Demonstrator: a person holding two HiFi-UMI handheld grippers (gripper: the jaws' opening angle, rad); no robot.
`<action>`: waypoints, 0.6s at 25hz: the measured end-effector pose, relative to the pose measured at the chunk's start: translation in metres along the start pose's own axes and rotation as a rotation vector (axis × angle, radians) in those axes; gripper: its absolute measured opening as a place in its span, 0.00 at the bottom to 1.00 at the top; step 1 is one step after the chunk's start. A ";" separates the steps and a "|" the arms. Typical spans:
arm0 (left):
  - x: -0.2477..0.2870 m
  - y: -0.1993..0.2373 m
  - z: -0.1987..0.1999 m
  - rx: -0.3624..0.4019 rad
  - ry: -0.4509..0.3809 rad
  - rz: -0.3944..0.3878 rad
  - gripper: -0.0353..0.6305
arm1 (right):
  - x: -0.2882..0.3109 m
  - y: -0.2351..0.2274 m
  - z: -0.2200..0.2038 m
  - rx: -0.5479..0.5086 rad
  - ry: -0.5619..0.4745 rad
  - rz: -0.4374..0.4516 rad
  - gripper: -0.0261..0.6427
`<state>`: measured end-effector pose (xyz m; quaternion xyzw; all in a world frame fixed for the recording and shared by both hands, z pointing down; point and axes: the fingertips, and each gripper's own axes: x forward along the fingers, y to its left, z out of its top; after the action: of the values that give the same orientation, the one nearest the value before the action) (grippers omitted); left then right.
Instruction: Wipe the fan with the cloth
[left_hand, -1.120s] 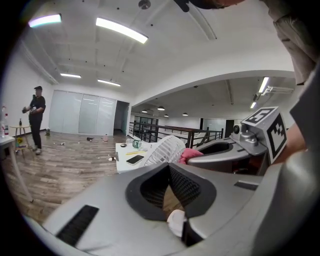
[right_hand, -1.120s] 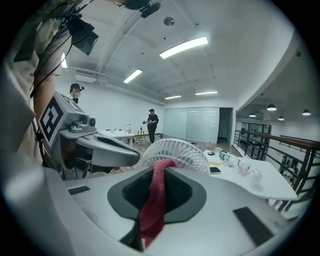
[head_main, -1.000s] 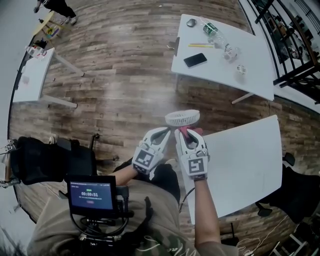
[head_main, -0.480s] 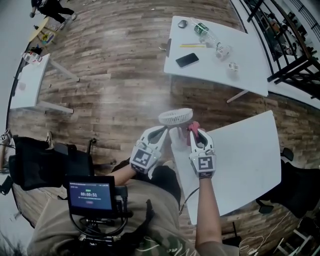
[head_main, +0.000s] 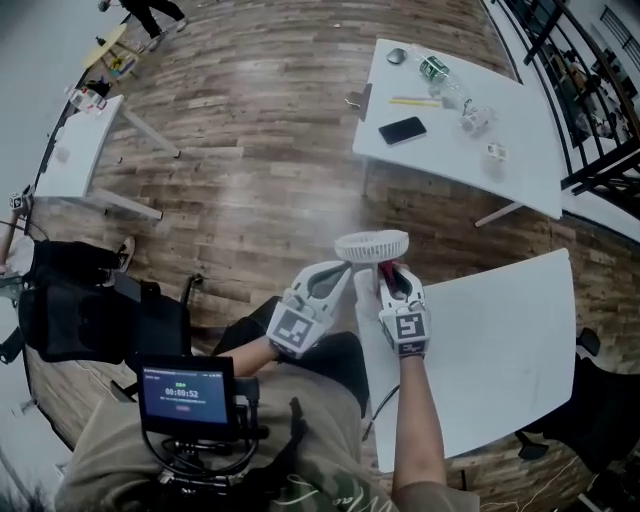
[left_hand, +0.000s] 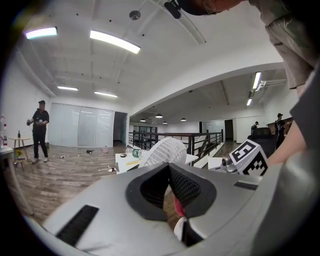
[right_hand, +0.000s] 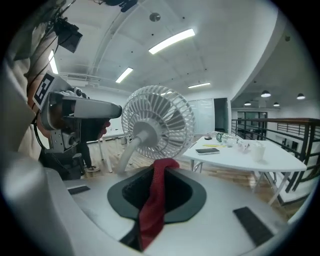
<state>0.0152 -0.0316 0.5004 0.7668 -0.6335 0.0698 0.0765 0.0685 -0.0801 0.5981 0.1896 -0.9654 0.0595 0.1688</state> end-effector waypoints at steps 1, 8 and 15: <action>0.001 0.001 0.001 0.005 -0.008 0.000 0.09 | 0.007 -0.001 0.000 0.007 -0.013 0.015 0.14; 0.006 0.003 -0.001 0.032 -0.054 -0.001 0.09 | 0.033 -0.005 -0.003 0.067 -0.095 0.124 0.14; 0.004 0.000 -0.001 0.039 -0.053 -0.021 0.09 | 0.033 0.005 0.007 -0.015 -0.115 0.238 0.14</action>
<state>0.0159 -0.0348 0.5023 0.7764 -0.6256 0.0610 0.0456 0.0358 -0.0886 0.6026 0.0757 -0.9895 0.0612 0.1065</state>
